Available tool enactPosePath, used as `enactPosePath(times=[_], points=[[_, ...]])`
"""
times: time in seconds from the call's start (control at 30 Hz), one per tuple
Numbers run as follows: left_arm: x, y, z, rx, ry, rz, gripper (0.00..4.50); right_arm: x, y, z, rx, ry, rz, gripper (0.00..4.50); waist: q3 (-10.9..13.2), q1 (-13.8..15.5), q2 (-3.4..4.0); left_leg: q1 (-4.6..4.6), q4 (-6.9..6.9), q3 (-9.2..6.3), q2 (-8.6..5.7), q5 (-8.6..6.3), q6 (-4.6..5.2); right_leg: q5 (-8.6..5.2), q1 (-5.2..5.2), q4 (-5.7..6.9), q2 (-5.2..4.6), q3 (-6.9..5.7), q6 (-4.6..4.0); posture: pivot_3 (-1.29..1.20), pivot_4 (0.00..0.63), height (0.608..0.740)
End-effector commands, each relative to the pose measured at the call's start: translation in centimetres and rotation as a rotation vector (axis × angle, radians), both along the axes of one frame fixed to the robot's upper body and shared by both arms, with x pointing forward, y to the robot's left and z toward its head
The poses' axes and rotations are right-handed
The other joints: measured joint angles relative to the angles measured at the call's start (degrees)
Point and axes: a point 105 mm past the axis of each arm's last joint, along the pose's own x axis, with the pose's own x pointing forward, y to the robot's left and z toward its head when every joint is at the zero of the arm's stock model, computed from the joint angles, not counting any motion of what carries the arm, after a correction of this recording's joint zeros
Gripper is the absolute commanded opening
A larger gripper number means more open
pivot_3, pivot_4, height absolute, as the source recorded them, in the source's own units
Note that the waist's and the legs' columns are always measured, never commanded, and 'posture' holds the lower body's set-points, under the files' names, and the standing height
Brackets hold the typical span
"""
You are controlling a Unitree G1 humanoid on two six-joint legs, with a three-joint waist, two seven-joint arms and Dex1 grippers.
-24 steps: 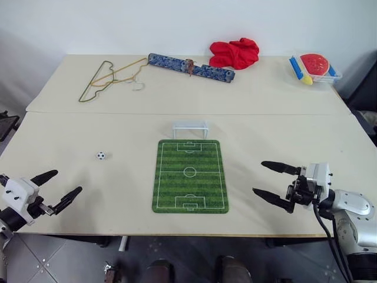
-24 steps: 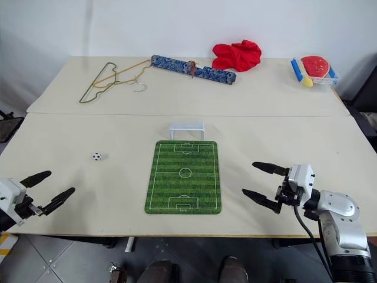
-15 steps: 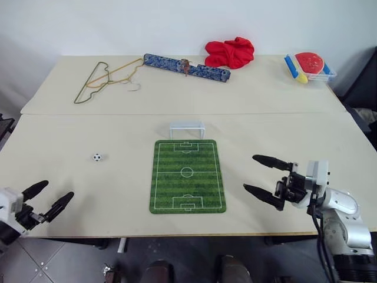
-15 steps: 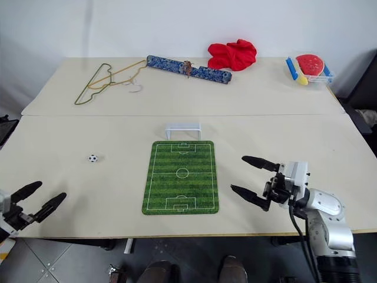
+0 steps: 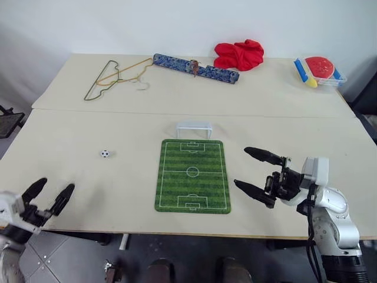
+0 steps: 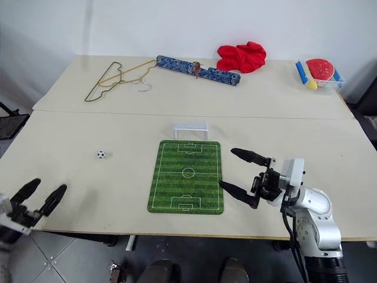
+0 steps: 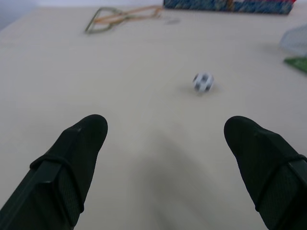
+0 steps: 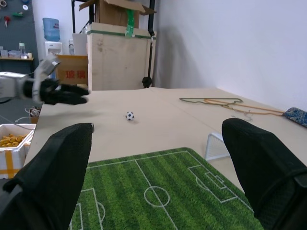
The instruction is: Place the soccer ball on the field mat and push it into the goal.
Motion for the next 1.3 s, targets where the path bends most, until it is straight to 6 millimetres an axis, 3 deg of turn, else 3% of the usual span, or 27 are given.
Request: enactPosePath(times=[0.03,0.23,0.37,0.5,0.63,0.93,1.03,1.17,1.23,1.3], points=[[1.8,-1.2,1.8,0.045,-0.014,-0.047,4.46,-0.3,-0.1,0.3,-0.011,-0.017,0.000,4.50,0.00,-0.07,0.00,-0.01,0.00,0.00,0.00,0.00,0.00,0.00,-0.02,0.00,0.02,0.00,0.00,0.00,0.150,0.740],[7.0,-2.5,1.4,0.074,0.099,-0.079,4.46,-0.6,0.2,-0.1,-0.012,-0.008,-0.002,4.50,0.00,-0.14,0.00,0.01,0.00,0.07,-0.01,0.02,-0.02,0.00,-0.04,0.02,0.06,0.03,0.00,0.00,0.150,0.740],[8.7,-2.6,1.1,0.056,0.139,-0.060,4.46,-0.8,0.4,-0.1,-0.011,-0.010,-0.009,4.50,0.00,-0.76,-0.01,-0.01,-0.04,0.11,-0.02,0.02,-0.02,0.00,-0.10,0.00,0.06,0.07,0.01,0.00,0.150,0.740],[8.9,-3.7,0.5,0.069,0.180,-0.125,4.46,-1.0,0.5,0.0,-0.008,-0.009,-0.018,4.50,0.00,-1.29,-0.01,-0.12,-0.06,0.11,-0.02,0.02,-0.02,0.00,-0.22,0.02,0.06,0.05,0.01,0.00,0.150,0.740],[8.8,-3.1,0.2,0.065,0.192,-0.104,3.69,-1.2,0.6,0.0,-0.003,-0.008,-0.027,4.50,-0.01,-1.47,-0.02,-0.11,-0.02,0.13,-0.01,0.02,-0.02,0.00,-0.22,0.04,0.05,0.07,0.01,0.00,0.150,0.740],[8.4,-2.8,-0.2,0.084,0.207,-0.113,0.89,-1.1,0.4,-0.3,0.002,-0.003,-0.039,4.50,-0.01,-1.31,-0.02,-0.11,0.03,0.13,-0.01,0.02,-0.02,0.00,-0.21,0.08,0.05,0.10,0.01,0.00,0.150,0.740],[8.2,-3.3,0.6,0.078,0.158,-0.161,0.86,-1.0,0.3,-0.2,0.000,-0.005,-0.045,4.50,-0.01,-1.35,-0.02,-0.11,0.04,0.14,-0.02,0.02,-0.02,0.00,-0.22,0.08,0.04,0.11,0.01,0.00,0.150,0.740],[7.1,-6.4,4.5,0.054,-0.025,-0.395,0.86,-1.1,-0.6,0.0,-0.037,-0.004,-0.042,4.50,0.00,-1.31,-0.02,-0.12,0.04,0.14,-0.01,0.02,-0.02,0.00,-0.23,0.09,0.04,0.11,0.01,0.00,0.150,0.740],[6.1,-10.3,5.8,0.135,-0.031,-0.637,0.86,-1.5,-2.0,-0.3,-0.089,0.009,-0.042,4.50,0.01,-0.81,-0.05,-0.16,0.08,0.12,-0.02,0.02,-0.02,0.00,-0.23,0.08,0.02,0.10,0.01,0.00,0.150,0.740],[5.3,-12.6,6.1,0.185,-0.008,-0.762,0.86,-2.0,-2.8,-0.6,-0.125,0.021,-0.039,4.50,0.01,-0.30,-0.05,-0.18,0.11,0.10,-0.04,0.01,0.00,0.01,-0.20,0.06,0.00,0.08,0.01,0.00,0.150,0.740]])
